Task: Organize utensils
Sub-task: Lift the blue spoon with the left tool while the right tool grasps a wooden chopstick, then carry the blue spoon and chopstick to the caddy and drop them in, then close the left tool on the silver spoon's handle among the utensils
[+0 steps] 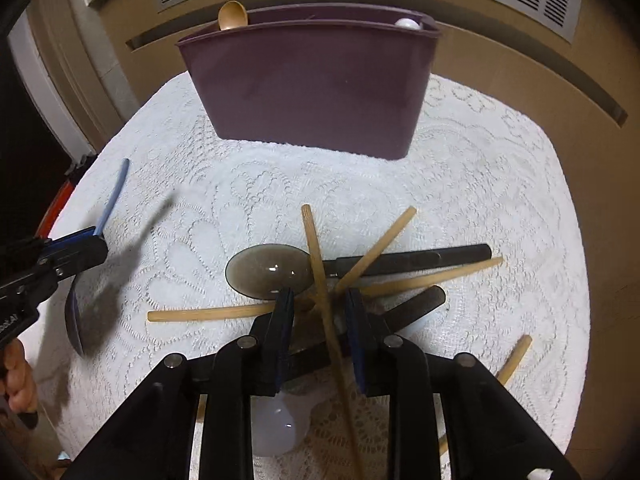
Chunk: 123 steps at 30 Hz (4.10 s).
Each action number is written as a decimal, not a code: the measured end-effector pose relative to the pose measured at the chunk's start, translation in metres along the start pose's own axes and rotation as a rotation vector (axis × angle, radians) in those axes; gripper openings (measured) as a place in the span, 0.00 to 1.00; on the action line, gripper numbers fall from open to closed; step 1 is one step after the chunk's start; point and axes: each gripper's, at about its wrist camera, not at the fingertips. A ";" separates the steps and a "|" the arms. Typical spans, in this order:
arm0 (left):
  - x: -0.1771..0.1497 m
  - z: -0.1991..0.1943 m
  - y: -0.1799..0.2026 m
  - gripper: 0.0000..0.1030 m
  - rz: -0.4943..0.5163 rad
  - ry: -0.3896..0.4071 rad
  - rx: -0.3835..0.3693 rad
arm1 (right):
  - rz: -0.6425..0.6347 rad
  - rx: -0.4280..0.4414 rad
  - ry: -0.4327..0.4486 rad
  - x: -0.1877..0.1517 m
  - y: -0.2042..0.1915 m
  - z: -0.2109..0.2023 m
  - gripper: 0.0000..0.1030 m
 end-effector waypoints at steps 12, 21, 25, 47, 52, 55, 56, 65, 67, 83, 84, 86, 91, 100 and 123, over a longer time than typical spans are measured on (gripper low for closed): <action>0.007 -0.032 0.043 0.09 0.067 0.086 -0.024 | 0.057 0.032 0.161 -0.018 0.018 -0.071 0.05; 0.075 -0.097 0.109 0.09 0.229 0.284 -0.080 | 0.121 0.048 0.455 0.004 0.043 -0.180 0.05; 0.120 -0.126 0.138 0.09 0.324 0.391 -0.093 | 0.122 0.013 0.616 0.039 0.051 -0.230 0.05; 0.214 -0.010 0.046 0.09 0.232 0.298 -0.021 | 0.194 0.040 0.742 0.187 0.058 -0.144 0.05; 0.203 0.032 0.019 0.09 0.193 0.221 -0.013 | 0.212 0.047 0.673 0.198 0.055 -0.088 0.05; 0.194 0.055 0.005 0.09 0.159 0.166 -0.019 | 0.218 0.051 0.608 0.196 0.054 -0.058 0.05; 0.191 0.061 0.002 0.09 0.152 0.152 -0.017 | 0.213 0.052 0.589 0.195 0.053 -0.051 0.05; 0.170 0.090 -0.005 0.16 0.108 0.078 0.038 | 0.153 0.049 0.403 0.166 0.045 -0.004 0.06; 0.166 0.085 0.000 0.32 0.116 0.083 0.045 | 0.148 0.048 0.360 0.160 0.047 0.001 0.13; 0.114 0.028 0.059 0.67 0.220 0.071 0.047 | 0.137 -0.188 0.386 0.059 0.065 -0.071 0.89; 0.108 0.032 0.059 0.67 0.217 0.045 0.040 | 0.116 -0.223 0.386 0.047 0.067 -0.073 0.91; 0.094 0.046 0.060 0.67 0.204 -0.025 0.018 | 0.067 -0.291 0.374 0.029 0.061 -0.074 0.93; 0.058 0.086 0.065 0.67 0.174 -0.206 -0.079 | -0.021 -0.364 0.320 -0.019 0.054 -0.066 0.95; 0.032 0.123 0.110 0.66 0.352 -0.364 -0.146 | 0.052 -0.247 0.230 -0.070 0.077 -0.059 0.99; 0.006 0.135 0.113 0.12 0.324 -0.304 -0.076 | 0.185 -0.145 0.119 -0.086 0.098 -0.052 0.45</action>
Point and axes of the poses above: each gripper's, at about its wrist camera, not at the fingertips, and z roughly the way its jaws point, y to its right, x to its top, and after that the axes turned 14 degrees about -x, right-handed
